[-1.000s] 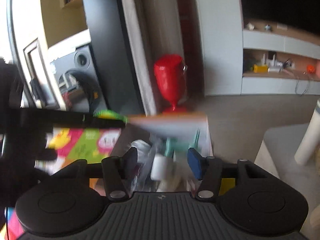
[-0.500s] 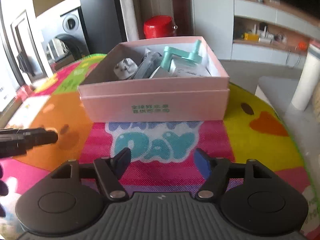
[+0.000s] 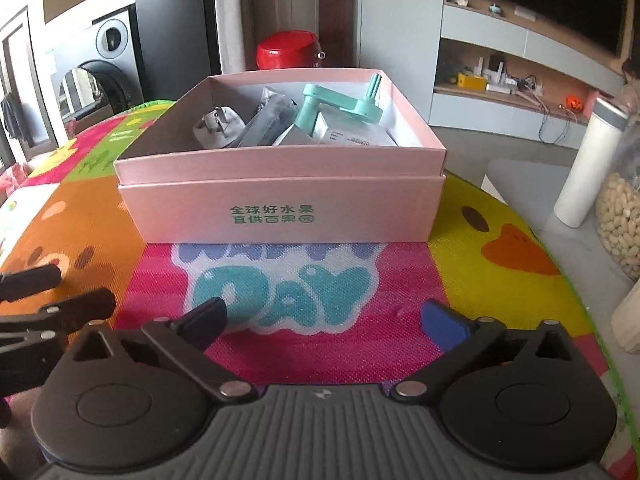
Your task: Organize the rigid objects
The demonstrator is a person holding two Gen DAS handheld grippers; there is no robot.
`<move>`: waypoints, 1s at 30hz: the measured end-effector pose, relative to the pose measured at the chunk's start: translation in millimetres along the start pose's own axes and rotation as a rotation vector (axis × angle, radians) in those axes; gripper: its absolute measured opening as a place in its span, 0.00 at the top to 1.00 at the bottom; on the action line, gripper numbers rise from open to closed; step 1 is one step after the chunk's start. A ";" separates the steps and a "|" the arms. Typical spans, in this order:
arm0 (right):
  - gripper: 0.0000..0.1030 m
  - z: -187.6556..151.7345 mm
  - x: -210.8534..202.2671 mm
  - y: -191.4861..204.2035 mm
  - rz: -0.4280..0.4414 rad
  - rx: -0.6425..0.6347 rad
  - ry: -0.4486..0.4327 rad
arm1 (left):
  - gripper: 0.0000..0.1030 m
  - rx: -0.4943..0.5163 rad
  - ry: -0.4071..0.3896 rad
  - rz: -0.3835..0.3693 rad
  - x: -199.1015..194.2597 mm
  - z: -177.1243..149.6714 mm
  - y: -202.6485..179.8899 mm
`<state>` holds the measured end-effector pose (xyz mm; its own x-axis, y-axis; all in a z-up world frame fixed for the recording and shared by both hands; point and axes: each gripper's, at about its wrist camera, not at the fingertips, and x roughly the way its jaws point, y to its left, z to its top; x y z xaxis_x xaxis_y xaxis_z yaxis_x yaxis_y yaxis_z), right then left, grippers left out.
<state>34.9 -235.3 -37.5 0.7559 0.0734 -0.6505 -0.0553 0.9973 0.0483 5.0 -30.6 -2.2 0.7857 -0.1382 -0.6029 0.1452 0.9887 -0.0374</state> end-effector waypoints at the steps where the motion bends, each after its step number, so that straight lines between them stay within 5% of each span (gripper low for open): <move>1: 0.00 -1.8 -0.5 0.8 -0.004 -0.002 -0.009 | 0.27 -0.003 -0.001 0.007 0.1 0.2 -0.9; 30: 0.00 -11.6 -5.1 -0.2 -0.002 0.014 -0.056 | 0.24 0.013 0.002 0.060 4.9 2.2 -9.2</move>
<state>23.5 -235.8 -43.0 0.7914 0.0713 -0.6071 -0.0454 0.9973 0.0580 8.9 -40.5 -3.0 0.7923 -0.0783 -0.6051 0.1057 0.9944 0.0097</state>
